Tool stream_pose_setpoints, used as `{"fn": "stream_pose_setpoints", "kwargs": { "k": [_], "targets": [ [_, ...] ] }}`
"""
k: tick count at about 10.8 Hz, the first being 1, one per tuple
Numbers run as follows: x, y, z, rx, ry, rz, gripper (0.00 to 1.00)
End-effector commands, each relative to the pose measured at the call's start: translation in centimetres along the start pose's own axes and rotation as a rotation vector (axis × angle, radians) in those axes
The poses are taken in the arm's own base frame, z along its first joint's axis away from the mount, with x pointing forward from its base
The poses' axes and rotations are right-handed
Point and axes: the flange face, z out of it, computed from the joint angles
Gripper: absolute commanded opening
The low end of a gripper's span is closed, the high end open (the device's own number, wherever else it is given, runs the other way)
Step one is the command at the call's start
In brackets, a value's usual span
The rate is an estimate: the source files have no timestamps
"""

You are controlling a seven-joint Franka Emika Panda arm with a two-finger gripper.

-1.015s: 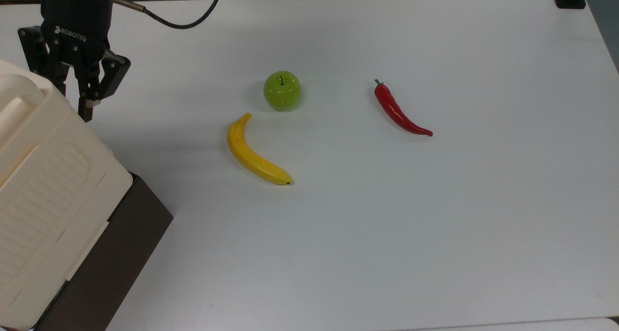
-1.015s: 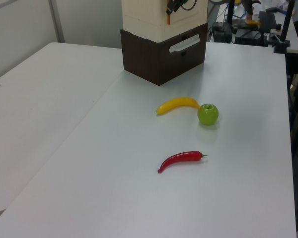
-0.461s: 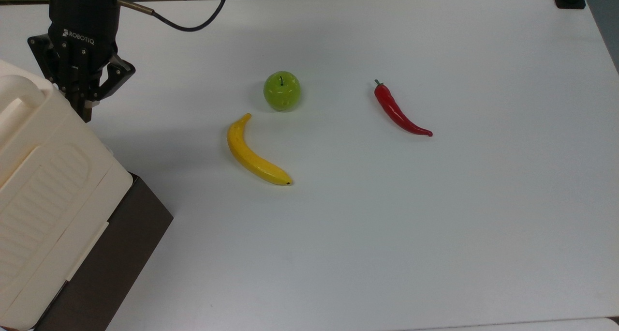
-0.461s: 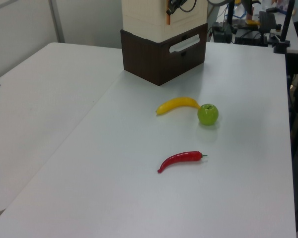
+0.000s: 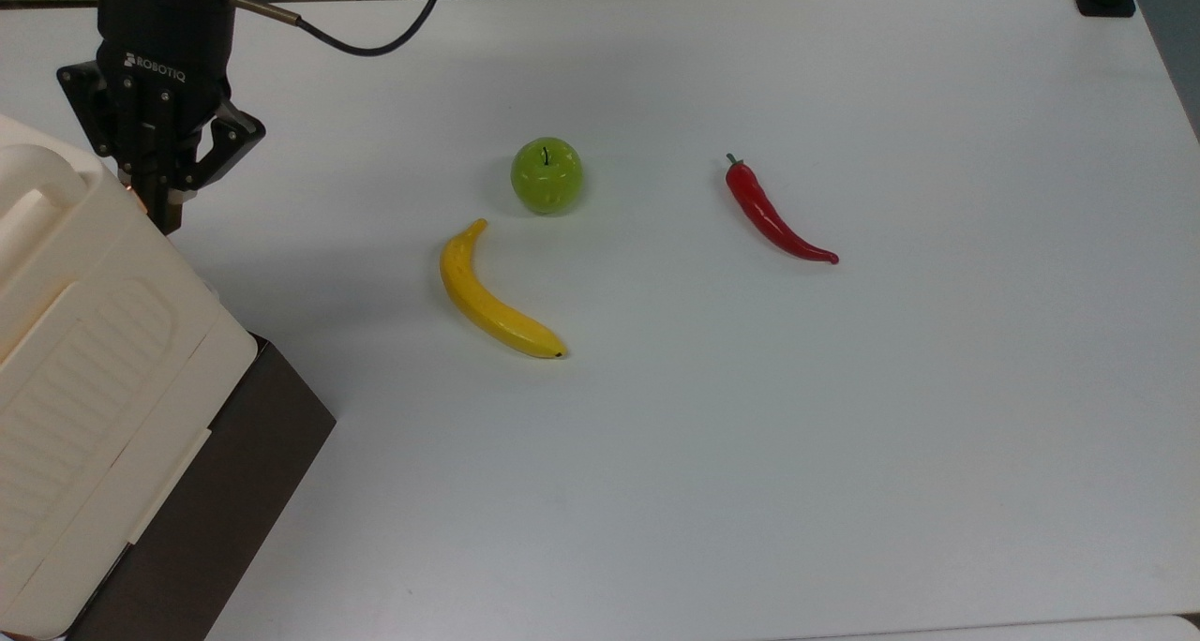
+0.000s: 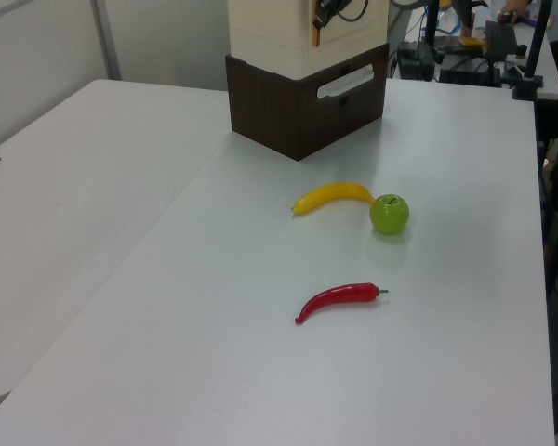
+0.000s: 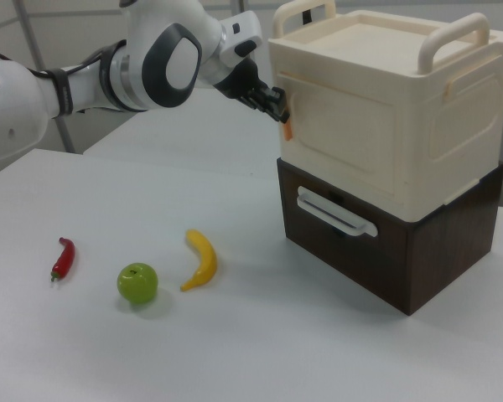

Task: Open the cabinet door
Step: 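Close the gripper on the door's orange handle edge, then pull the door edge outward, swinging the door open on its hinge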

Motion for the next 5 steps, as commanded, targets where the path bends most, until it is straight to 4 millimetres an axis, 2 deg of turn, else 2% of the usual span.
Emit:
{"fn": "stream_pose_setpoints", "kwargs": {
  "k": [1,3,5],
  "targets": [
    [-1.1,-1.0,-1.4,-0.021,-0.113,-0.007,0.01],
    [-1.4,-1.0,-1.7,-0.022,-0.15,0.0,0.06],
    [-1.6,-0.6,-2.9,-0.018,-0.19,0.02,0.35]
  ]
}}
